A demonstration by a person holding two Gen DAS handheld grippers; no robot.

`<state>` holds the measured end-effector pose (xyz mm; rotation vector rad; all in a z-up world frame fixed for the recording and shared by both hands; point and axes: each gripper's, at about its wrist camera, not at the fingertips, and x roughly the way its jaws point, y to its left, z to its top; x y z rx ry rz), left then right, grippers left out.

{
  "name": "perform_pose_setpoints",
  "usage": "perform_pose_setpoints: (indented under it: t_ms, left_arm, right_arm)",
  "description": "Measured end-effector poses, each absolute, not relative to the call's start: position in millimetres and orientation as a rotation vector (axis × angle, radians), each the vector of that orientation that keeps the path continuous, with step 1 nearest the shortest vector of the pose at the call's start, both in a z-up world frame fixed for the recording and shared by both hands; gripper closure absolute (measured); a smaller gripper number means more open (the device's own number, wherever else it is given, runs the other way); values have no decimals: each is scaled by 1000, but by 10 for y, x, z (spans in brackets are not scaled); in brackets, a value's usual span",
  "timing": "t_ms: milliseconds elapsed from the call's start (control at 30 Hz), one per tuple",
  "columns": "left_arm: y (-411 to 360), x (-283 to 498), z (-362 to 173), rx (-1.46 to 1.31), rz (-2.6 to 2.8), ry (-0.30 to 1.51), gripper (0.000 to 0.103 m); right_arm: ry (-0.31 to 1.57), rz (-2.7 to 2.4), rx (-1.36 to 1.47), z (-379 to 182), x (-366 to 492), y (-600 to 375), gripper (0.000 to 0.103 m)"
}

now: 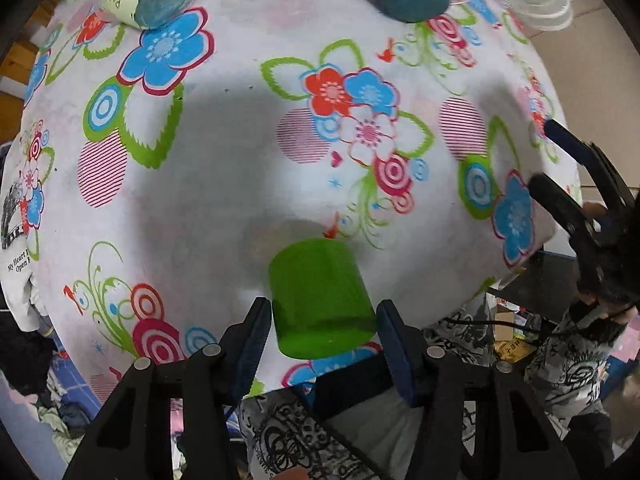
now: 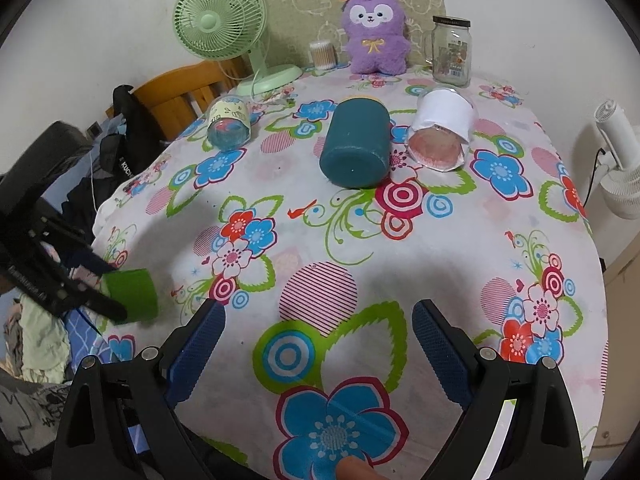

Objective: Flip cup upside down
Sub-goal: 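Lift the green cup with the left tool and rotate its rim downward, then lower the inverted green cup onto the table and open the left tool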

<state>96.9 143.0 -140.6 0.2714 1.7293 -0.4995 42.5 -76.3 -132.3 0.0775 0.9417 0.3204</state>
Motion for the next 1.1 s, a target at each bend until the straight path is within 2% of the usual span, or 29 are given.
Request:
perform_pose_setpoints:
  t_ms: [400, 533, 567, 633, 733, 900, 1000, 1100]
  left_arm:
    - [1394, 1329, -1429, 236, -487, 1731, 48]
    - [1375, 1321, -1419, 236, -485, 1724, 45]
    - [1367, 1312, -1410, 236, -488, 1719, 44]
    - [1423, 1338, -1441, 235, -492, 1707, 31]
    - [1488, 1326, -1317, 238, -500, 1664, 20]
    - [1542, 1278, -1123, 212, -522, 1602, 15]
    - [1593, 1226, -944, 214, -499, 1514, 12]
    - [1681, 1135, -762, 214, -482, 1400, 10]
  right_arm:
    - [959, 310, 81, -1392, 528, -788, 7]
    - [963, 314, 79, -1399, 553, -758, 7]
    - [964, 316, 75, -1395, 554, -737, 7]
    - [964, 320, 66, -1385, 547, -698, 7]
    - [959, 320, 41, -1351, 530, -615, 7]
    - [946, 288, -8, -1270, 508, -491, 7]
    - [926, 260, -34, -1203, 490, -434, 2]
    - [900, 245, -55, -1114, 475, -372, 2]
